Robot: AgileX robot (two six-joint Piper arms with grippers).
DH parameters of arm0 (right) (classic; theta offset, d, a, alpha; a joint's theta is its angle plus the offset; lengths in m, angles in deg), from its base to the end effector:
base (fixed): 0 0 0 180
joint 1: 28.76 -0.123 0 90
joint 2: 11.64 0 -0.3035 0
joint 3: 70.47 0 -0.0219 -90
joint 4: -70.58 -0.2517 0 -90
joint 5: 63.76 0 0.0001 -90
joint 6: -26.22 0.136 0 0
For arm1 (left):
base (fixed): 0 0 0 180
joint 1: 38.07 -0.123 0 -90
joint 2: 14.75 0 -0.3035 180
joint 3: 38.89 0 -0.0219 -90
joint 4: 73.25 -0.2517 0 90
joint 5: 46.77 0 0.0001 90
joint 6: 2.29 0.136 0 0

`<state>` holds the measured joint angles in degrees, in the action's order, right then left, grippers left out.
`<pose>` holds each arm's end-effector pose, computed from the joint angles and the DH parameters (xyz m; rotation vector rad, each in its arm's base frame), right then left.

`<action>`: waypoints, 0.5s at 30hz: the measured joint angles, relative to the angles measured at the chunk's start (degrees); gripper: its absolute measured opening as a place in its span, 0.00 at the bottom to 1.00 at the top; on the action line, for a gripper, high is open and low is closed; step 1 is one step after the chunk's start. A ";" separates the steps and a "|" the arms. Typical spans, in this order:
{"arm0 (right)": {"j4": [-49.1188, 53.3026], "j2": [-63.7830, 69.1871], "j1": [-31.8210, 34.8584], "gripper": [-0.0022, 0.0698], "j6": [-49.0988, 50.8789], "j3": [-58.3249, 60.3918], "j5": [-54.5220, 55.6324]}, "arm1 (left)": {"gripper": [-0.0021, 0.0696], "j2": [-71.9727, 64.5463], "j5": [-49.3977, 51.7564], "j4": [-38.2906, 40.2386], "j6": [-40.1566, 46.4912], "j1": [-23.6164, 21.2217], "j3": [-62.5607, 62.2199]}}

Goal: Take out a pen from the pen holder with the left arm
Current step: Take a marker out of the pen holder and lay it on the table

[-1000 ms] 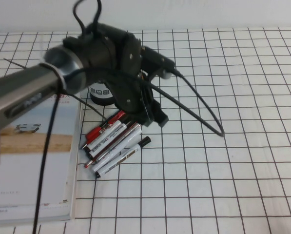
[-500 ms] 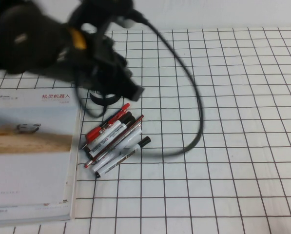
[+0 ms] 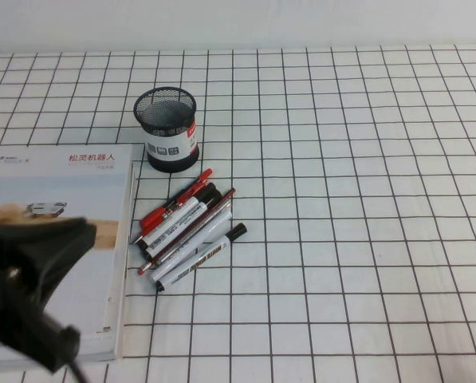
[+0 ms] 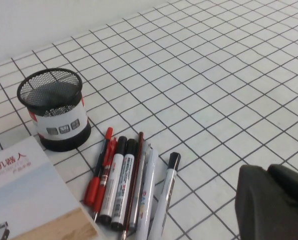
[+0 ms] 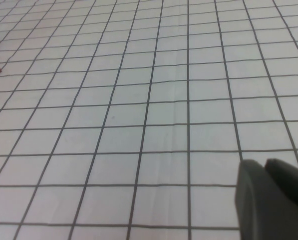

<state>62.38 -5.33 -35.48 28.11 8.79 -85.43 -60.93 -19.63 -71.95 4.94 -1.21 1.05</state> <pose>0.0760 0.0162 0.1577 0.0092 1.8749 0.2447 0.1307 -0.0997 0.3271 0.7361 1.8534 -0.3586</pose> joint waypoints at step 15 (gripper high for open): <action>0.00 0.00 0.00 0.01 0.00 0.00 0.00 | 0.03 7.05 2.64 -2.47 -0.20 0.00 6.78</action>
<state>62.38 -5.33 -35.48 28.11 8.79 -85.43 -53.88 -16.99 -74.42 4.74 -1.21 7.83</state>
